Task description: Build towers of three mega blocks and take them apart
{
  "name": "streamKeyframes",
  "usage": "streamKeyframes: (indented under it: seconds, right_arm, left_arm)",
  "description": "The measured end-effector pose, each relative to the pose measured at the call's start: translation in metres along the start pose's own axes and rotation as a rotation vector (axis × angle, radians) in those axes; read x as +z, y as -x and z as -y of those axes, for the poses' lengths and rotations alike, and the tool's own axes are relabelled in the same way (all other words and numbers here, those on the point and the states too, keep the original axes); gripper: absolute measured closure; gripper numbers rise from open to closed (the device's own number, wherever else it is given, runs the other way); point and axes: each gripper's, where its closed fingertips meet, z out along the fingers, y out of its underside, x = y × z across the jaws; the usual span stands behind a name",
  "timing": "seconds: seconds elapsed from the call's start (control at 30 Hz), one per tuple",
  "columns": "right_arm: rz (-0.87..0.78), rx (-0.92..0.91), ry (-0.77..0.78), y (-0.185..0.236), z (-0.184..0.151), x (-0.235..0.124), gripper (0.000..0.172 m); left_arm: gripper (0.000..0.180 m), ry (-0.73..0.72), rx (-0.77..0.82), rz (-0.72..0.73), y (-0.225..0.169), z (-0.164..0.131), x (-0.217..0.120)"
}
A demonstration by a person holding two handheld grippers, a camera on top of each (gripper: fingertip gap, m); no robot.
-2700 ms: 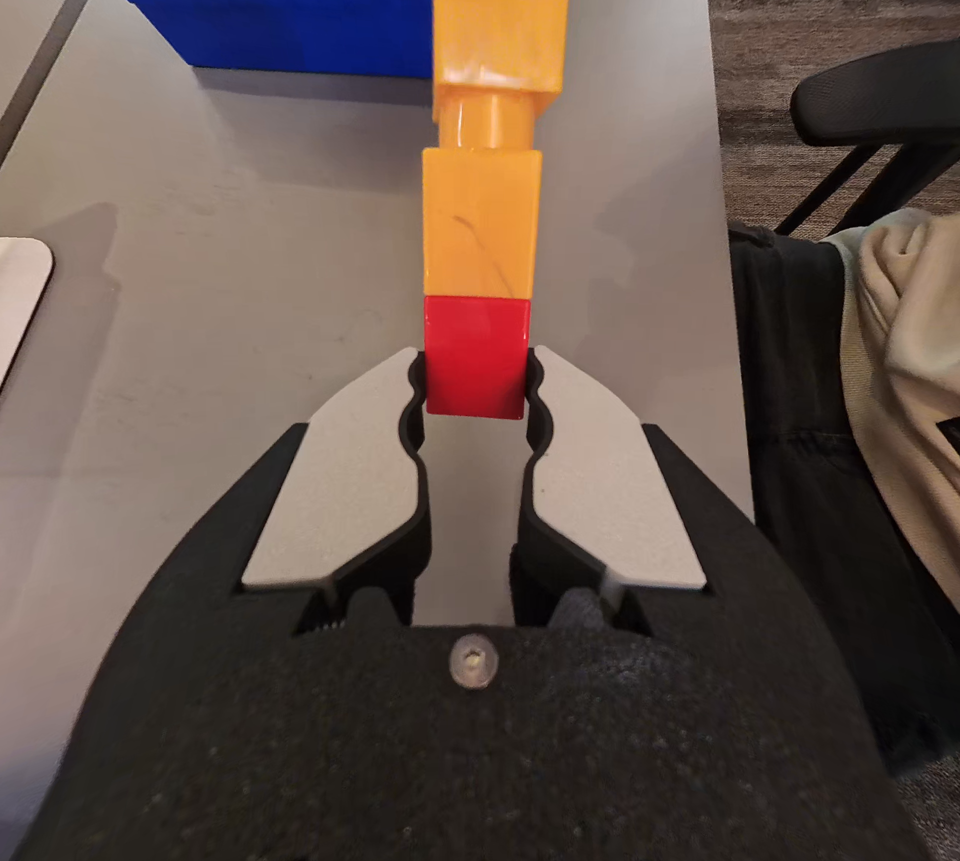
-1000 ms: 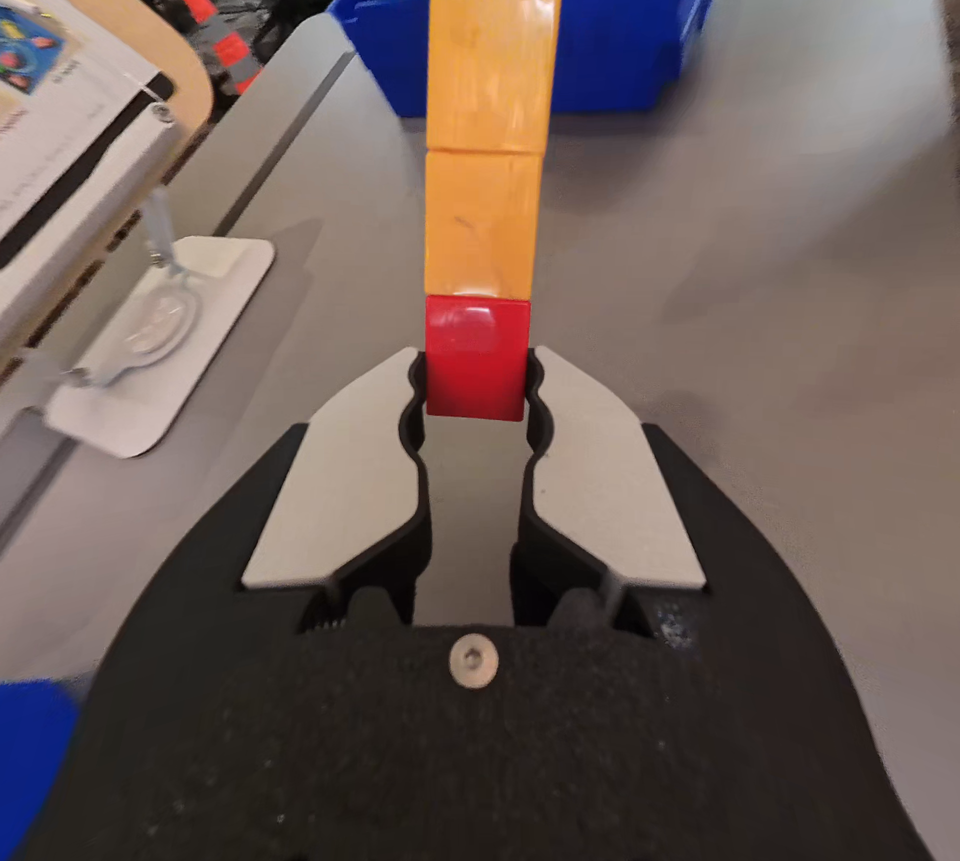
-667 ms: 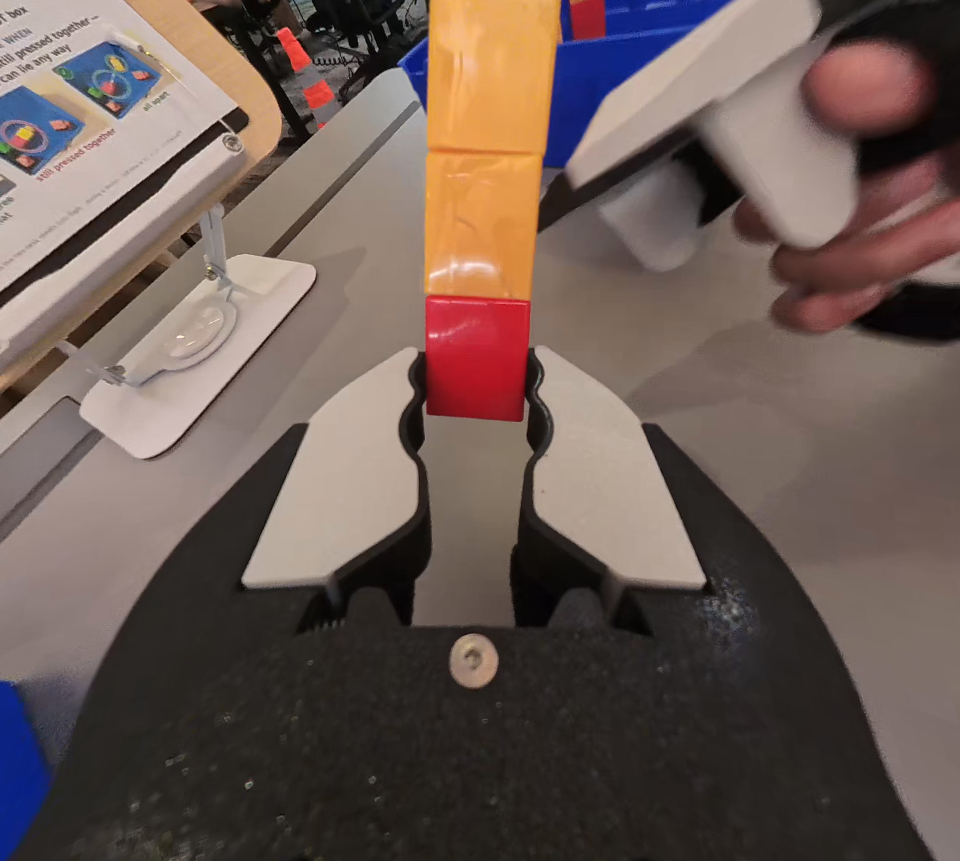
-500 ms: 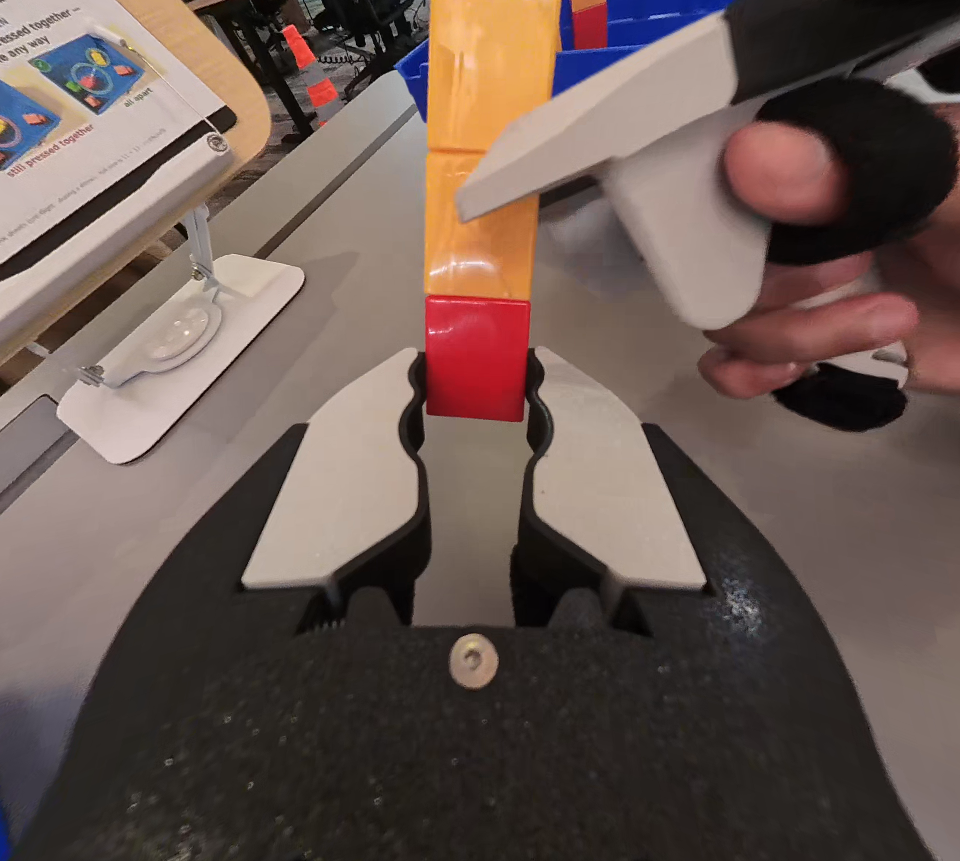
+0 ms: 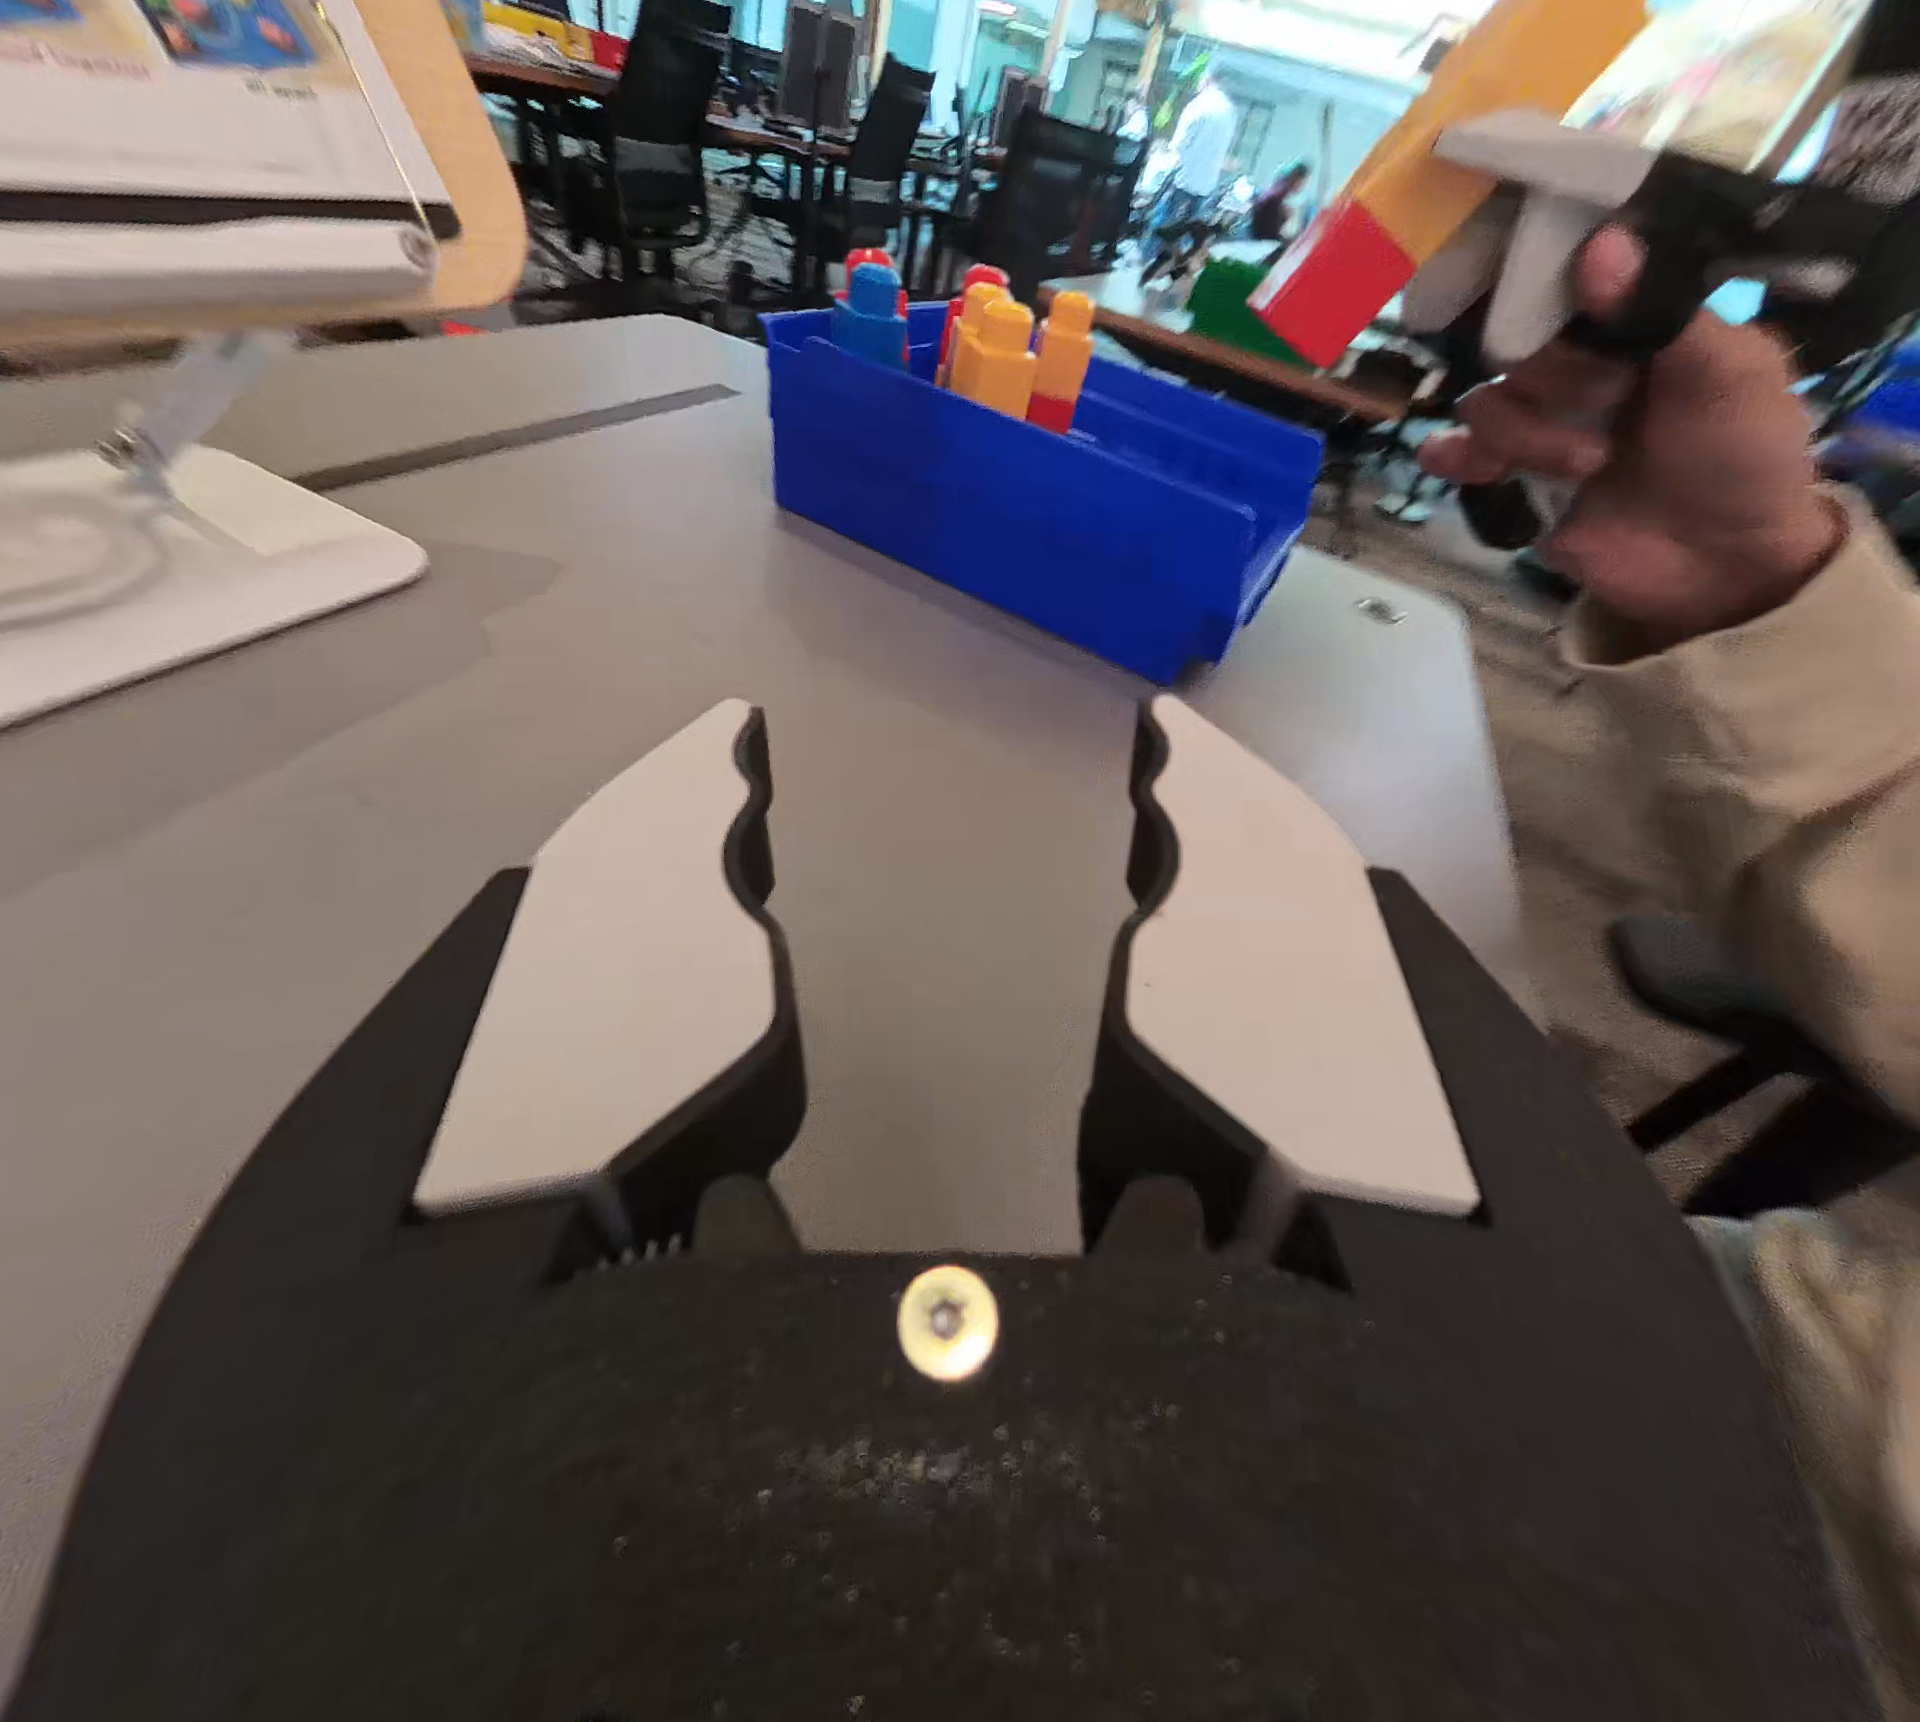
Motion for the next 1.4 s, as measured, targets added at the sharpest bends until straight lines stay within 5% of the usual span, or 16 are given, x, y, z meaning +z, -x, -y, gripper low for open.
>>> streamKeyframes:
  seconds: [0.17,0.47,0.73,1.4]
  right_arm:
    - [-0.013,-0.019,0.234,-0.08,-0.055,0.003,0.135]
    - [0.194,-0.121,0.519,-0.1,-0.133,0.061,0.134]
    - [0.341,-0.004,0.614,-0.103,-0.16,0.07,0.134]
    - [0.217,-0.057,0.794,-0.118,-0.174,0.057,0.134]
  left_arm:
    - [0.109,-0.028,-0.047,0.023,0.009,0.005,-0.001]
    - [0.112,0.011,-0.009,0.033,0.005,-0.003,0.004]
    - [0.113,0.022,-0.016,0.012,0.001,-0.005,0.005]
    - [0.114,0.06,-0.001,-0.008,-0.005,-0.012,0.011]
